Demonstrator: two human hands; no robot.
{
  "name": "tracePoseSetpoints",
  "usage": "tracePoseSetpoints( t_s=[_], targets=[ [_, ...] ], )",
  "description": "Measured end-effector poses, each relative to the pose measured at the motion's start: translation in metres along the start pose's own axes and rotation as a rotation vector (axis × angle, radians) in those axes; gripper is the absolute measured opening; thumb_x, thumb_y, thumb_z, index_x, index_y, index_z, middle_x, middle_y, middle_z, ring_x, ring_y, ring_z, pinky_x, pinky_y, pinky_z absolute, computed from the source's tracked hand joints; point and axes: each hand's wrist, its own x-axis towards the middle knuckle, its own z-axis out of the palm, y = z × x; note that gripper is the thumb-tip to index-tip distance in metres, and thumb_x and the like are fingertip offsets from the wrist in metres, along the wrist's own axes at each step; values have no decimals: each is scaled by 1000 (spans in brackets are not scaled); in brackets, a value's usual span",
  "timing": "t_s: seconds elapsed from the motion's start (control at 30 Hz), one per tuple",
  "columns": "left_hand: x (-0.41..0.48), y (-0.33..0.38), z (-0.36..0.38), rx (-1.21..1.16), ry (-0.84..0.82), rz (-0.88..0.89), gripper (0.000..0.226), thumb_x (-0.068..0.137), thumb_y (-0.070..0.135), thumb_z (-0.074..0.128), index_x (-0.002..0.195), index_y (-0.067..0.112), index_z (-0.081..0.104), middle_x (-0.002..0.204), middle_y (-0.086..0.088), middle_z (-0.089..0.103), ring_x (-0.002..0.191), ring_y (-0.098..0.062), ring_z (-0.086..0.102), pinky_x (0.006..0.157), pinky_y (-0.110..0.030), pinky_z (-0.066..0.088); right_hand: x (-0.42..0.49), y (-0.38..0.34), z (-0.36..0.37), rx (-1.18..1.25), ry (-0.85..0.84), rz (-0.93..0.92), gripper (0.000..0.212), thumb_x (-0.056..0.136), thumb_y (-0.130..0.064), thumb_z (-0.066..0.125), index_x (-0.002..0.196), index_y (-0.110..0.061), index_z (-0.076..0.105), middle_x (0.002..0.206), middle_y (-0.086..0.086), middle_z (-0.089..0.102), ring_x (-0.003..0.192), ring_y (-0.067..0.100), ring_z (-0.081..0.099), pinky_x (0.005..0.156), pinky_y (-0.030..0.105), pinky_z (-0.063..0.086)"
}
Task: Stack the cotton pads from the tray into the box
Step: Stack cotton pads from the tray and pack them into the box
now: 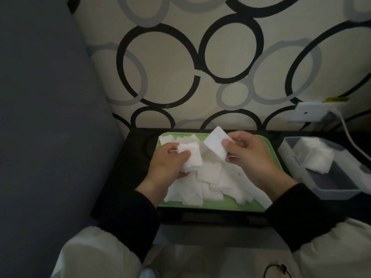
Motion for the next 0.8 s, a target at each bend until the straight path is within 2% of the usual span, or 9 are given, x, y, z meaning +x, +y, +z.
tracePoseSetpoints(
  t_s=[0.07, 0.13, 0.2, 0.27, 0.33, 0.4, 0.53, 0.67, 0.8],
  targets=[
    [-4, 0, 4, -8, -52, 11, 27, 92, 15, 70, 118, 13, 65, 107, -8, 71, 98, -25, 69, 63, -29, 59, -5, -4, -1, 156, -74, 43, 19, 92, -6, 64, 109, 2, 66, 88, 19, 65, 81, 30, 56, 64, 27, 52],
    [-7, 0, 9, -18, -100, 14, 24, 90, 14, 72, 114, 13, 67, 101, -7, 74, 92, -24, 72, 62, -28, 58, -7, -5, -2, 214, -140, 72, 24, 88, -7, 67, 110, 4, 66, 91, 22, 61, 85, 32, 52, 65, 28, 51],
    [-10, 3, 15, -7, -127, 16, 22, 89, 12, 73, 110, 13, 68, 97, -8, 75, 86, -23, 72, 60, -26, 57, -8, -7, -5, 194, -195, 67, 33, 79, -12, 73, 107, 4, 67, 93, 24, 61, 82, 33, 52, 66, 32, 49],
    [-12, 5, 20, 4, -150, 18, 22, 88, 10, 73, 109, 12, 68, 96, -9, 76, 82, -21, 71, 59, -25, 57, -10, -9, -9, 135, -221, 40, 32, 74, -15, 75, 100, 2, 69, 85, 23, 63, 70, 29, 55, 64, 31, 49],
    [-14, 7, 26, -20, -166, 30, 20, 88, 8, 73, 106, 11, 68, 92, -8, 77, 78, -18, 72, 59, -25, 58, -11, -10, -11, 128, -196, 42, 22, 80, -8, 73, 99, 3, 69, 78, 18, 64, 63, 19, 58, 59, 26, 52],
    [-16, 9, 32, -66, -171, 37, 18, 89, 7, 72, 105, 11, 66, 89, -6, 76, 73, -14, 73, 59, -25, 58, -14, -8, -11, 148, -131, 87, 21, 85, -7, 72, 102, 4, 68, 76, 14, 65, 62, 16, 57, 56, 24, 48],
    [-19, 10, 42, -153, -190, 33, 25, 89, 5, 70, 113, 8, 62, 87, -4, 77, 73, -14, 75, 61, -25, 58, -20, -3, -6, 81, -40, 157, 18, 85, -21, 75, 99, -9, 75, 80, 3, 65, 67, 14, 49, 57, 27, 34],
    [-21, 11, 54, -207, -210, 27, 27, 91, 7, 68, 116, 8, 61, 98, -9, 76, 79, -15, 75, 63, -26, 58, -22, -2, -4, 64, 79, 120, 16, 86, -22, 74, 97, -10, 75, 76, -4, 64, 60, 1, 54, 57, 20, 38],
    [-23, 13, 65, -251, -228, 15, 23, 92, 9, 66, 115, 9, 61, 102, -11, 75, 82, -16, 76, 65, -26, 59, -22, 0, -11, 55, 148, 83, 18, 89, -20, 71, 102, -8, 72, 79, -3, 63, 51, -9, 54, 48, 9, 40]
  ],
)
